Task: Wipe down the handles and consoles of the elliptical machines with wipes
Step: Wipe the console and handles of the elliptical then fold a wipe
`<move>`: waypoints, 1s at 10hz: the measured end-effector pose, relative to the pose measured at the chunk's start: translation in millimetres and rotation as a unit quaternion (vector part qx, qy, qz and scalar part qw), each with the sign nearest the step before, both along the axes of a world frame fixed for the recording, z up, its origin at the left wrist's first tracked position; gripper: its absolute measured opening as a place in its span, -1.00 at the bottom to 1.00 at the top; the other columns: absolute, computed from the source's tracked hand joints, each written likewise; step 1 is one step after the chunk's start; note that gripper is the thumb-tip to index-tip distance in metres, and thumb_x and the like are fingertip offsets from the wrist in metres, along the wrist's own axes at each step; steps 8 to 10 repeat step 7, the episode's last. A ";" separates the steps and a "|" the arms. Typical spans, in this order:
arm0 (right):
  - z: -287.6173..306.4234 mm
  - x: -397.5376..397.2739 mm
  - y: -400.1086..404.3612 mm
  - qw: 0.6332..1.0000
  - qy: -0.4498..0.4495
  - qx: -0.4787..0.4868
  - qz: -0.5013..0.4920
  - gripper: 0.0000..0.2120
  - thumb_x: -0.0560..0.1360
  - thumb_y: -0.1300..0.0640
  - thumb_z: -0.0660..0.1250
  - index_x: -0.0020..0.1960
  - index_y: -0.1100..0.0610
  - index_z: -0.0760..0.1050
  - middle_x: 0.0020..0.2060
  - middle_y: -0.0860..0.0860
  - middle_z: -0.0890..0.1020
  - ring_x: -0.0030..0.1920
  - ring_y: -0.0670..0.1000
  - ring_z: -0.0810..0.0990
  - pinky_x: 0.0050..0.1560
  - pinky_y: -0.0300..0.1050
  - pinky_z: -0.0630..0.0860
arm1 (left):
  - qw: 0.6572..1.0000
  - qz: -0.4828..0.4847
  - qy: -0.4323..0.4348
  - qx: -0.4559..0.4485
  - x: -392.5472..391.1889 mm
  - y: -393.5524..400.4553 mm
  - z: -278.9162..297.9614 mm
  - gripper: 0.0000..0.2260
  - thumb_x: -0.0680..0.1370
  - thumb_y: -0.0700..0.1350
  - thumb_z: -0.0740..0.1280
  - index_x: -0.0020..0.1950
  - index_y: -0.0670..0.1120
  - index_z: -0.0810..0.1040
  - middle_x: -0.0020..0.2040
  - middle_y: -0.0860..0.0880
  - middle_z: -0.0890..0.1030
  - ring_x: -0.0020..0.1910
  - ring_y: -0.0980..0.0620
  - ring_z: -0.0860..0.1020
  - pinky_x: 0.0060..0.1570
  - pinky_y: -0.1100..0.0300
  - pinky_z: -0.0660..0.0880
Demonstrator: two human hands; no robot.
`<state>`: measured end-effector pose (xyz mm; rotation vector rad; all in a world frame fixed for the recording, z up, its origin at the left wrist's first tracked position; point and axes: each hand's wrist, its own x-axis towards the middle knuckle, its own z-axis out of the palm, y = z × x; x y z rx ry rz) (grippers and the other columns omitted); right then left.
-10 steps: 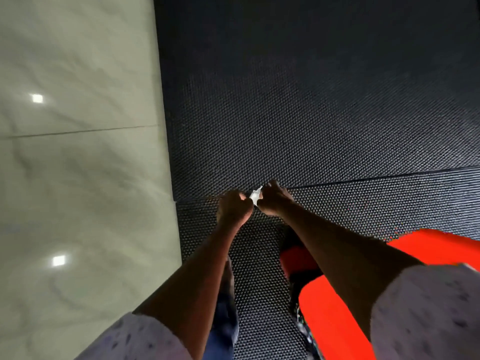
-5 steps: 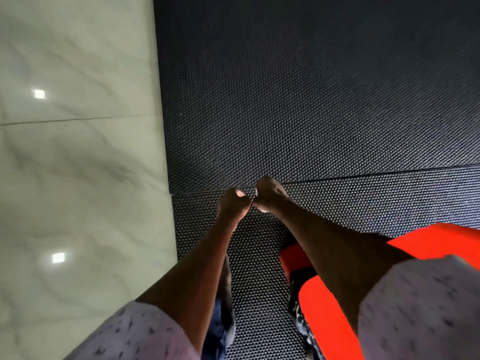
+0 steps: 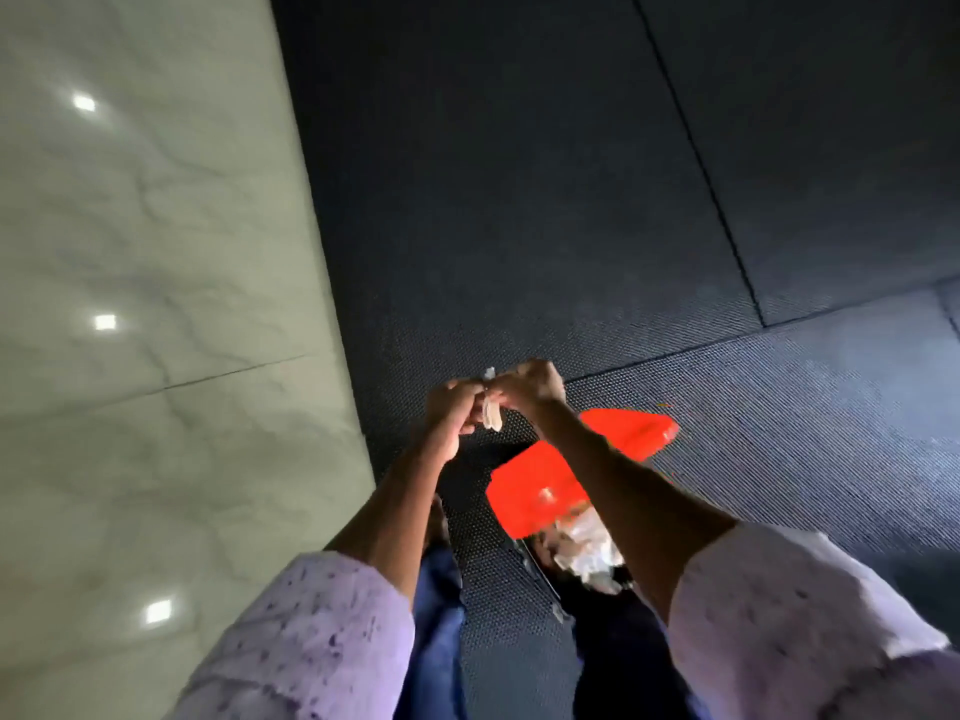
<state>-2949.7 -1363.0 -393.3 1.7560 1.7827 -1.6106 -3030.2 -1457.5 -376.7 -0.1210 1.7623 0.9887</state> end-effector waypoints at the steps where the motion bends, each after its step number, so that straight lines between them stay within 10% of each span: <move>1: 46.8 43.2 -2.1 0.992 0.074 -0.037 -0.096 -0.82 0.25 0.22 0.50 -0.45 0.20 0.53 -0.49 0.09 0.52 -0.40 -0.03 0.48 -0.31 -0.13 0.48 | 0.999 -0.044 0.033 -0.004 32.7 13.8 55.5 -0.73 0.56 -0.24 0.28 -0.35 -0.07 0.47 -0.50 0.00 0.46 -0.50 0.07 0.38 -0.57 0.33 0.25; 4: 142.3 233.6 -35.9 0.946 0.124 -0.158 -0.256 -0.89 0.16 0.26 0.36 -0.30 0.18 0.56 -0.44 0.01 0.61 -0.39 -0.07 0.55 -0.25 -0.21 0.49 | 0.954 -0.264 0.138 -0.028 207.6 14.0 99.4 -0.88 0.52 -0.12 0.37 -0.18 -0.13 0.62 -0.04 -0.16 0.70 -0.05 -0.08 0.62 -0.11 0.12 0.45; 6: 88.2 298.8 -60.2 0.959 0.023 -0.165 -0.229 -0.85 0.43 0.37 0.43 -0.16 0.16 0.55 -0.27 0.07 0.61 -0.19 0.08 0.60 -0.17 -0.02 0.63 | 0.931 -0.328 0.116 -0.111 277.0 -16.7 63.9 -0.68 0.54 -0.13 0.29 0.29 -0.10 0.56 0.17 -0.17 0.64 0.14 -0.18 0.59 0.10 0.06 0.52; 10: 65.0 312.5 -66.7 0.969 -0.022 -0.153 -0.191 -0.85 0.46 0.29 0.41 0.00 0.14 0.56 -0.15 0.05 0.61 -0.11 0.08 0.63 -0.09 0.02 0.64 | 0.912 -0.367 0.111 -0.146 286.1 -20.9 57.4 -0.63 0.54 -0.13 0.28 0.35 -0.11 0.49 0.24 -0.19 0.59 0.19 -0.20 0.55 0.11 0.07 0.50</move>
